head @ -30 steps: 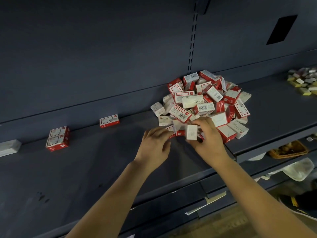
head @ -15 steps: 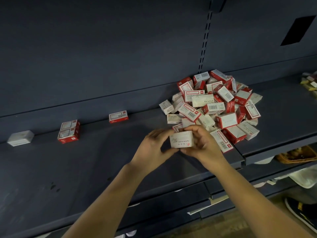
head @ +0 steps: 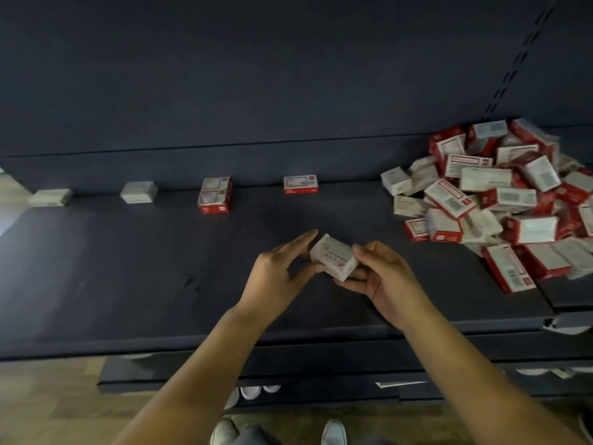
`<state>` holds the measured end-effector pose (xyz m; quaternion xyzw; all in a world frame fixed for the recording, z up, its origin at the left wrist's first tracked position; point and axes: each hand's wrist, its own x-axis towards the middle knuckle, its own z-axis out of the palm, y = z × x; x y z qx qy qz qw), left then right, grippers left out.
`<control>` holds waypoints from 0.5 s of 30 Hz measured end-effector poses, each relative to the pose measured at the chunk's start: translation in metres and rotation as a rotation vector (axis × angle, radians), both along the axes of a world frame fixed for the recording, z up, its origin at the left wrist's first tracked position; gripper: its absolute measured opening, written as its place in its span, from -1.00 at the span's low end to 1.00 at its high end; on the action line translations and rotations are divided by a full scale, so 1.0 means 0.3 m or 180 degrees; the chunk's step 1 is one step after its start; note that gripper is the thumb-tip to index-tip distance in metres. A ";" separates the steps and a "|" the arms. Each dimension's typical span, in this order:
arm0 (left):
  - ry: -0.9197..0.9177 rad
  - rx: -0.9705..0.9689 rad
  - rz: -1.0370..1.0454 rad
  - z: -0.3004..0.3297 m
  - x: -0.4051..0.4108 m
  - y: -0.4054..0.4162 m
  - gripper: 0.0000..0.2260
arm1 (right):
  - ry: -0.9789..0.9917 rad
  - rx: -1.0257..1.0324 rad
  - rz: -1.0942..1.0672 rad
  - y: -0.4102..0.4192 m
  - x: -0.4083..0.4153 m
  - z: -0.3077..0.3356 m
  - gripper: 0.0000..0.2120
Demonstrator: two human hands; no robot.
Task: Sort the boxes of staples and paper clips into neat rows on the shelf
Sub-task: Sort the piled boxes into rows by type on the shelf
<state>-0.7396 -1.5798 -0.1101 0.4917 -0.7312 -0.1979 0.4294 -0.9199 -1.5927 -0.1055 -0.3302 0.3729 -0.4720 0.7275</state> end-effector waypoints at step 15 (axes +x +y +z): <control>0.0219 0.0200 -0.0181 0.036 0.537 0.058 -0.65 | 0.0464 -0.0124 0.0297 0.046 0.572 0.044 -0.53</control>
